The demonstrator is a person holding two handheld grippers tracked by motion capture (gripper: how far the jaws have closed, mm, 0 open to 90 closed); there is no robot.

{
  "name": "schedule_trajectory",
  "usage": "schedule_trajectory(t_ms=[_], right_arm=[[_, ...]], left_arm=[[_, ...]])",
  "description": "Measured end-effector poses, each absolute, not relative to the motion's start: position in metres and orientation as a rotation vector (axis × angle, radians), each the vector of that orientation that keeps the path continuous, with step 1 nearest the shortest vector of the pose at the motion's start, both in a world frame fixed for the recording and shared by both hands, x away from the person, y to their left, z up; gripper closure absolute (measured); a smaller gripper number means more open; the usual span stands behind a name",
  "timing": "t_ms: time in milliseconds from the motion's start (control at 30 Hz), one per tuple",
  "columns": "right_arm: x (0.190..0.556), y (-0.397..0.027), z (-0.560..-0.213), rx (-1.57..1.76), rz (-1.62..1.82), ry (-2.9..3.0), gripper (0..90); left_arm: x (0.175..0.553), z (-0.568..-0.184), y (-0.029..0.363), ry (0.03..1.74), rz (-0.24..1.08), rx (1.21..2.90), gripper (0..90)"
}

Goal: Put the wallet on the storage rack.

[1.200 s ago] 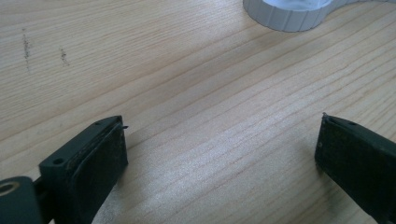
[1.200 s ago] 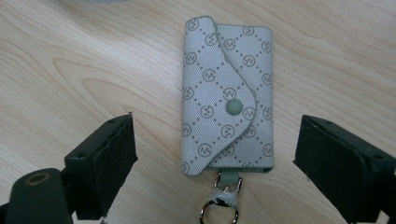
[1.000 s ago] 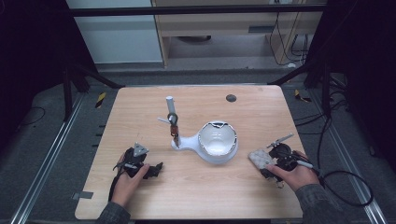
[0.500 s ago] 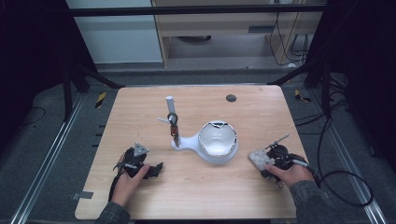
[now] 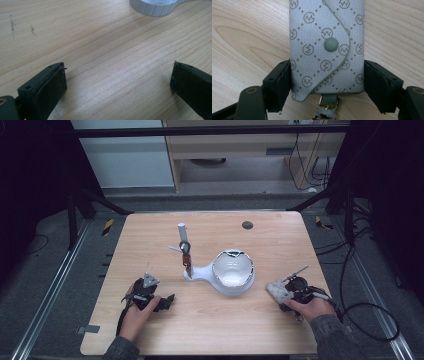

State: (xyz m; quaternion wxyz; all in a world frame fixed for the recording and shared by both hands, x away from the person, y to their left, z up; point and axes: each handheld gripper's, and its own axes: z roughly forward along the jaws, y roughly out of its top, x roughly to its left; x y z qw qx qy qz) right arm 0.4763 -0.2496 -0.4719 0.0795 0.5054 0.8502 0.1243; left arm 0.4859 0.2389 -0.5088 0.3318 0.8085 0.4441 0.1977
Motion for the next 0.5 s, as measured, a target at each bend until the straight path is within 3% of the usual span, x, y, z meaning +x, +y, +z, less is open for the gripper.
schedule_trajectory(t_ms=[500], right_arm=[[0.468, -0.24, -0.443, 1.33, 0.319, 2.599, 31.9]], left_arm=[[0.486, -0.509, 0.239, 1.16, 0.517, 2.113, 0.0]])
